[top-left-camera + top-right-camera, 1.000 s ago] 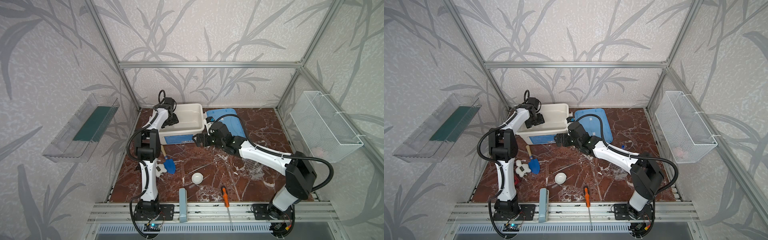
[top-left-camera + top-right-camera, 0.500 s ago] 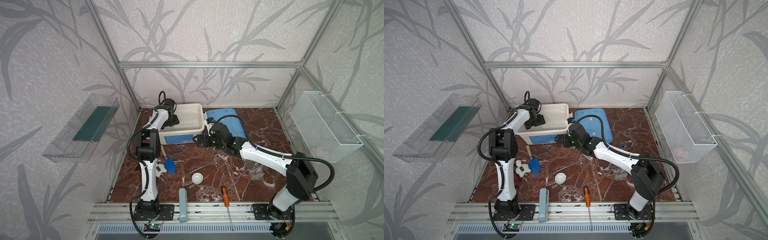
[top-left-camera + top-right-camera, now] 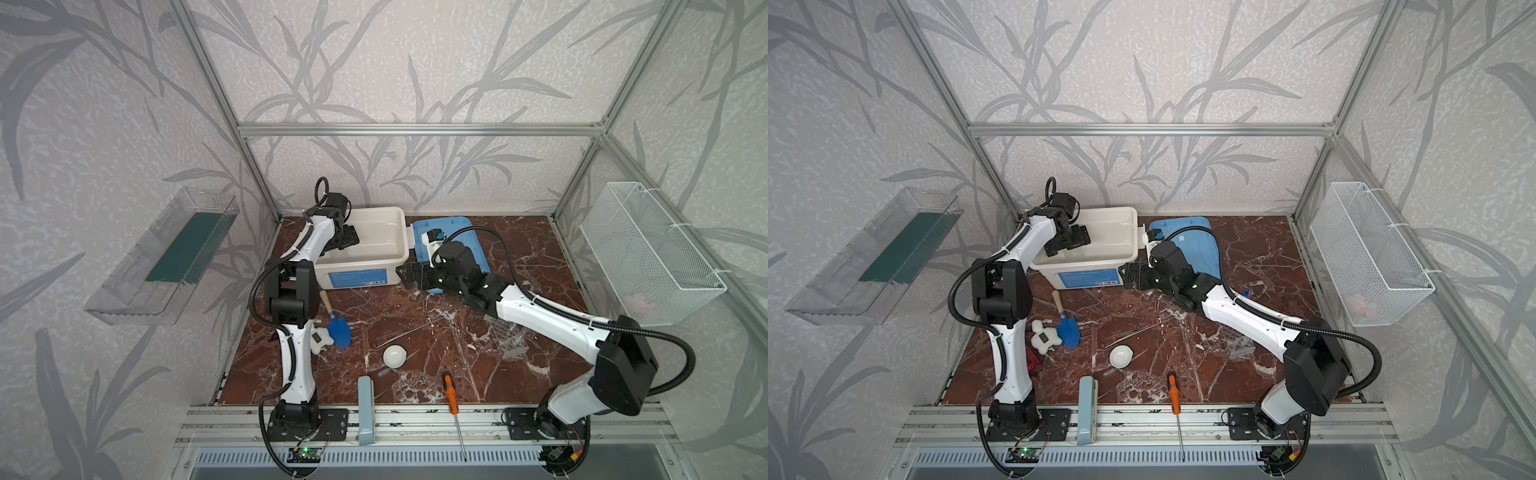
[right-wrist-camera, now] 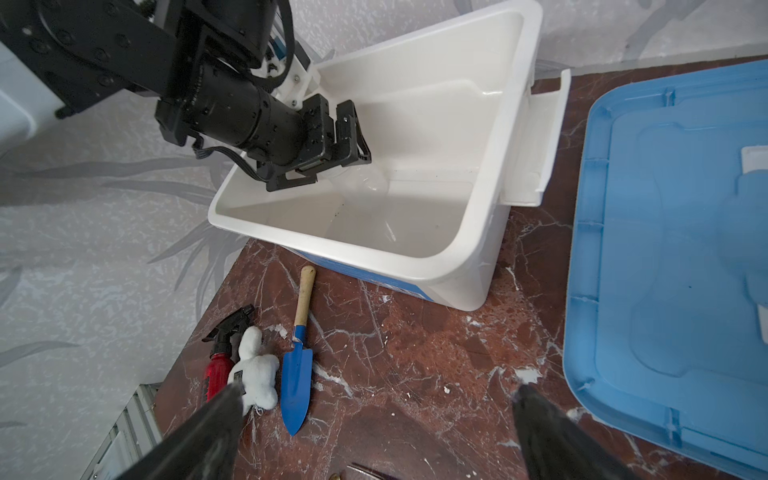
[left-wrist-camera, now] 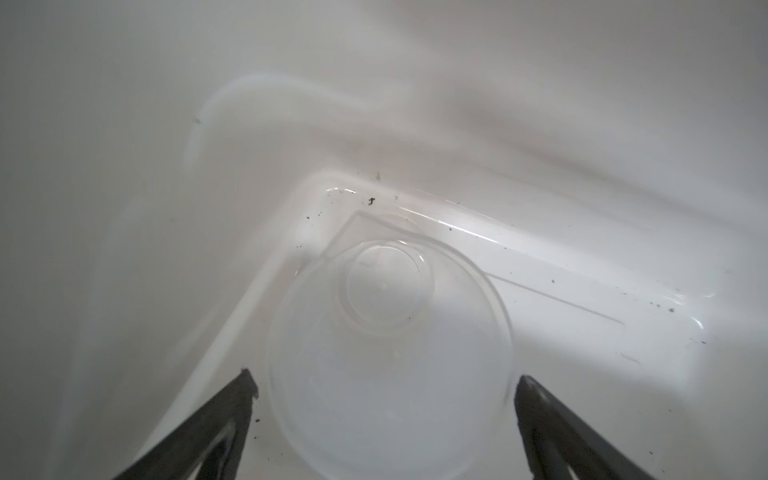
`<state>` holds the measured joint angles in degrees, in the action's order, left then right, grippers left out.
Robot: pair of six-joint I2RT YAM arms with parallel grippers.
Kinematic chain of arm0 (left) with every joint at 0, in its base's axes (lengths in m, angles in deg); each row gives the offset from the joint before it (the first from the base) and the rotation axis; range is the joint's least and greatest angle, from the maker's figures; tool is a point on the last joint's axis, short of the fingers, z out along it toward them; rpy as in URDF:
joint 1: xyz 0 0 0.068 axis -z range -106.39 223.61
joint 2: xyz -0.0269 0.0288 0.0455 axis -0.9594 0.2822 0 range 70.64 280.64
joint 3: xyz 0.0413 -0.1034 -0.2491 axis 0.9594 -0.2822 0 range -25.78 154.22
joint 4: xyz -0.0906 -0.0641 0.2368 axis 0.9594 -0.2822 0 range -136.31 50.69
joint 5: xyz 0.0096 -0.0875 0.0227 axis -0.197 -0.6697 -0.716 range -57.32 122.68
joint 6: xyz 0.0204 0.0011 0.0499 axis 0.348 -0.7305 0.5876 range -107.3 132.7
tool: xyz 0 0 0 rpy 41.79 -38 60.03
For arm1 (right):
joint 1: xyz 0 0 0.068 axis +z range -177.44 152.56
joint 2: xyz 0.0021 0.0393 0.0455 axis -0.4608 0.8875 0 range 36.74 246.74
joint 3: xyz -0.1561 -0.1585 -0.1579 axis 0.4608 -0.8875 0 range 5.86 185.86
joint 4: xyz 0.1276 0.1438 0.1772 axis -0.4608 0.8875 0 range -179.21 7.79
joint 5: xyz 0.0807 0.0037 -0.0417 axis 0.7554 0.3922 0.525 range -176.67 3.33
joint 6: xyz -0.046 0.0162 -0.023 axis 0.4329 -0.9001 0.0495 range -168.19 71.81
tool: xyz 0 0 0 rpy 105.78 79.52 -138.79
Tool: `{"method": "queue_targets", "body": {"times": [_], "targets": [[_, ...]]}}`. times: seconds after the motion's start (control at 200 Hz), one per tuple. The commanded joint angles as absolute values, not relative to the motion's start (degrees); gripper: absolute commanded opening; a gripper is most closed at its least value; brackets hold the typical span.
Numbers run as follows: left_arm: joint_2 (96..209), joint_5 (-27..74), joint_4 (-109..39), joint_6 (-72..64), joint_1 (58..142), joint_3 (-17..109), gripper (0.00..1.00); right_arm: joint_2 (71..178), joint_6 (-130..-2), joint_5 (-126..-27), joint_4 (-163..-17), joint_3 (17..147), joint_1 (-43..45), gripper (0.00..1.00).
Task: Organize the chemistry lab equipment
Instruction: 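Release the cup and lift the left gripper while the right gripper draws back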
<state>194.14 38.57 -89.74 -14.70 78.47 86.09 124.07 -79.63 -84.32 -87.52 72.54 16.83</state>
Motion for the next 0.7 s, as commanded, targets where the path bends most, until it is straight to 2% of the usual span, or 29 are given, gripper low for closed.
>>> {"method": "queue_targets", "body": {"times": [0.0,0.36,0.695], "targets": [[187.4,37.1,-92.7,-13.7,78.4,89.4,0.99,121.2,-77.8,-84.6,-85.8,72.3,16.4,1.0],[171.9,35.0,-97.7,-9.4,82.0,87.6,0.99,112.2,-67.9,-80.1,-71.2,73.0,16.1,0.99],[152.8,32.7,-100.8,-4.2,90.4,77.8,0.99,97.7,-66.2,-81.0,-63.7,61.6,16.1,0.99]]}}
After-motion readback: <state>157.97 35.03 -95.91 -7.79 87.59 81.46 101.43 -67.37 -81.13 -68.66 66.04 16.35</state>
